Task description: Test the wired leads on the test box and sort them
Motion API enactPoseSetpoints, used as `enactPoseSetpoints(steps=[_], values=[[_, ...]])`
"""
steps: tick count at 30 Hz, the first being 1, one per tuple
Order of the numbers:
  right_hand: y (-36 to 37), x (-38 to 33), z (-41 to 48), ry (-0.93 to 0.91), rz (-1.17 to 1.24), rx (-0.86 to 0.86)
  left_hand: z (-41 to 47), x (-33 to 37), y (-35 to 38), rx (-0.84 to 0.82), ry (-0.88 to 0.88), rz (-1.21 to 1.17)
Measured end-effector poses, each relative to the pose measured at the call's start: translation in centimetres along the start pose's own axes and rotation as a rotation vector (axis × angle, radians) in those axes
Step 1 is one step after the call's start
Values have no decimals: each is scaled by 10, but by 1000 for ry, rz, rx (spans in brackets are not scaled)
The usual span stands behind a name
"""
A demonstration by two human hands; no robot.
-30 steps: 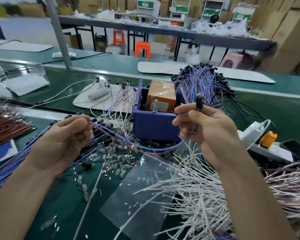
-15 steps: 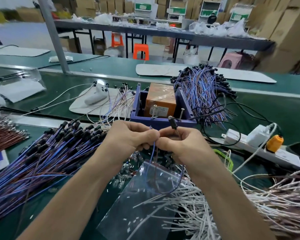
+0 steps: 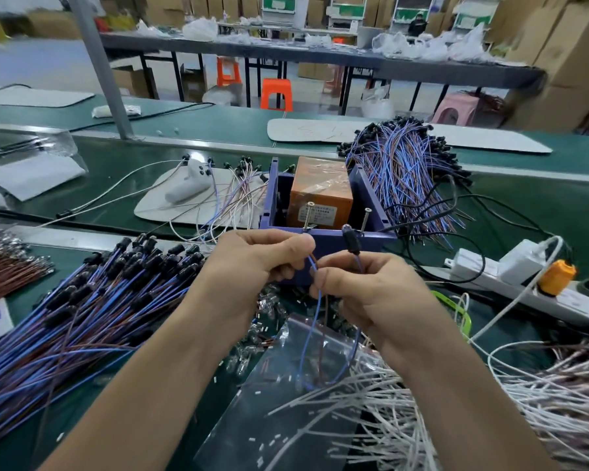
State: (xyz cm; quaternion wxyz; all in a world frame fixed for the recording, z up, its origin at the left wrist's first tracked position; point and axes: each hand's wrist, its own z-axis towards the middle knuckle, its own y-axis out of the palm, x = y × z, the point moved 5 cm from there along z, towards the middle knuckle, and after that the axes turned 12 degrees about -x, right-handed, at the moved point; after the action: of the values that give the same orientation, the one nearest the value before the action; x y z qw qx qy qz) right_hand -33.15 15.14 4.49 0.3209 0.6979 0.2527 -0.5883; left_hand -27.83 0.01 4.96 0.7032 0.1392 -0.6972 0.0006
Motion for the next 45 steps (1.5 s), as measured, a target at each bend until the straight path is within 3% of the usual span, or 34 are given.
enactPoseSetpoints(steps=[3,6,8,11,13,17,22,25,33,45], values=[[-3,-3,-5,0,-9,20,-2,13,-24,233,61,-209],[-5,-7,-7,-16,48,79,-9,34,-43,351,120,228],[-3,-10,-6,-39,56,111,-11,39,-30,213,70,553],[-2,-12,-6,-64,89,169,-17,27,5,-142,-100,746],[-5,-11,-8,-69,116,220,-17,21,17,-172,-124,716],[-10,-13,-9,-113,152,265,-14,13,26,-71,-76,537],[-26,-16,-11,-170,229,382,-16,19,7,246,-83,406],[-41,-13,-12,-133,253,483,-19,26,-7,342,-85,514],[-49,-1,-10,-37,225,590,-16,16,1,256,-145,679],[-49,3,-8,-17,212,581,-10,12,1,234,-128,626]])
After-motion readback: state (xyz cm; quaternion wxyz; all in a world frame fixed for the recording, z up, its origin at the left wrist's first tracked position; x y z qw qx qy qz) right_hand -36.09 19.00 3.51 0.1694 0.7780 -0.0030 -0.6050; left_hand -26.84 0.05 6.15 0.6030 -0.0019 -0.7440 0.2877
